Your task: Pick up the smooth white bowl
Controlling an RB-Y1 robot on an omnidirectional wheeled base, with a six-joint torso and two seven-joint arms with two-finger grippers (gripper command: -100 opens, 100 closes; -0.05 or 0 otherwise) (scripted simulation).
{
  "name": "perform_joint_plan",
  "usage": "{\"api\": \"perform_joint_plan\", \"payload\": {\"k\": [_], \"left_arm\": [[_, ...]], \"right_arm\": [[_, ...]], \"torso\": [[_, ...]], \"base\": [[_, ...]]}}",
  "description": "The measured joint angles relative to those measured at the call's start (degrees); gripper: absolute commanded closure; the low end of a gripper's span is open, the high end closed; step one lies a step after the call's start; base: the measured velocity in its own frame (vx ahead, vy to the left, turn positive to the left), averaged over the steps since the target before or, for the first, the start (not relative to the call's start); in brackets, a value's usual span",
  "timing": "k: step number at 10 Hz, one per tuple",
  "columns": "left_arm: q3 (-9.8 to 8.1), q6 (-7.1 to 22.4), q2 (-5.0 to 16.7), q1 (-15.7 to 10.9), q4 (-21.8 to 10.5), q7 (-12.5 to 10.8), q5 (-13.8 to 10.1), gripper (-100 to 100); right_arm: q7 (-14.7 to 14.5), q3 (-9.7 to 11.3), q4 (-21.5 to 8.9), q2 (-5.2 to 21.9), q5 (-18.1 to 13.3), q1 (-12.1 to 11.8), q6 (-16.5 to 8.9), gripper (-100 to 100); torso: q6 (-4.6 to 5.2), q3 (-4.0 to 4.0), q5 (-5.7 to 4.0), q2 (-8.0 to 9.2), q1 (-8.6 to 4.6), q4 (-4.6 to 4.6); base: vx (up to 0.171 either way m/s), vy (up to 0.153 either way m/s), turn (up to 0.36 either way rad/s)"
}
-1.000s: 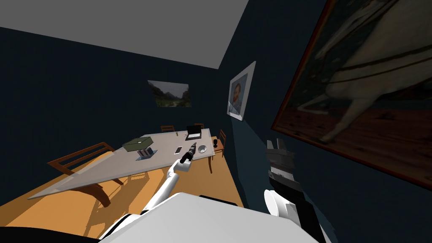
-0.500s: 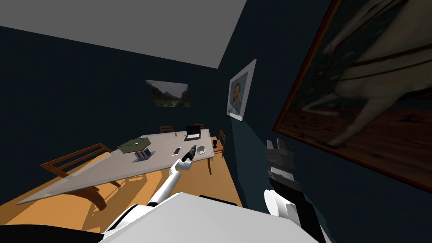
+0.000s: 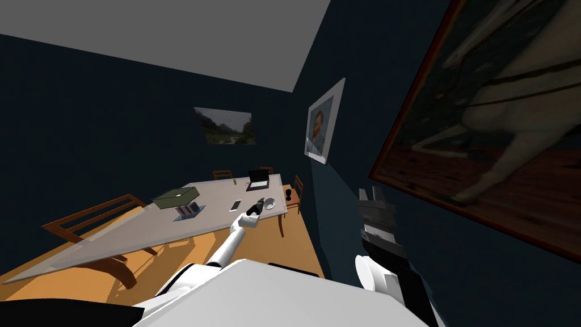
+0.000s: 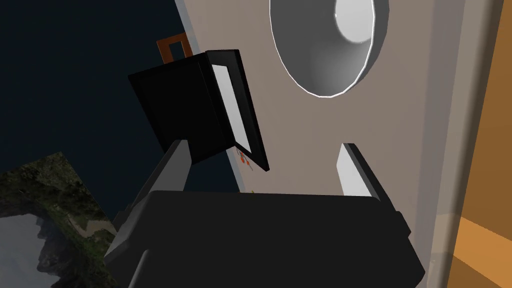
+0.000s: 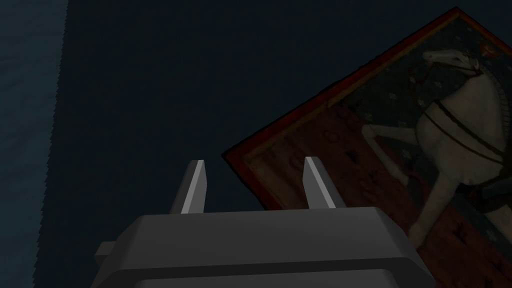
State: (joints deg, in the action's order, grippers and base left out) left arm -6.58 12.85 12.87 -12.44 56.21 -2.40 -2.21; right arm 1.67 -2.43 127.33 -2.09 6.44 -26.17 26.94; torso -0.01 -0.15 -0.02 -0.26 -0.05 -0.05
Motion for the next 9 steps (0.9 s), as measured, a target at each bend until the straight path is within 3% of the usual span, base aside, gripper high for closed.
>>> {"api": "perform_joint_plan", "payload": {"k": [3,9], "left_arm": [[-0.31,2.2,0.1,-1.4,-3.2,0.8,-0.8,-100],[-1.8,6.2,-0.2,-6.1,-12.9,2.8,-1.9,-100]], "right_arm": [[0.0,0.0,0.0,0.0,0.0,0.0,0.0,0],[0.0,0.0,0.0,0.0,0.0,0.0,0.0,0]], "torso": [[-0.01,0.03,0.01,0.07,0.05,0.01],[-0.01,-0.02,0.01,-0.02,0.04,-0.01]], "base": [[0.055,-0.005,-0.008],[0.067,0.0,-0.01]]}}
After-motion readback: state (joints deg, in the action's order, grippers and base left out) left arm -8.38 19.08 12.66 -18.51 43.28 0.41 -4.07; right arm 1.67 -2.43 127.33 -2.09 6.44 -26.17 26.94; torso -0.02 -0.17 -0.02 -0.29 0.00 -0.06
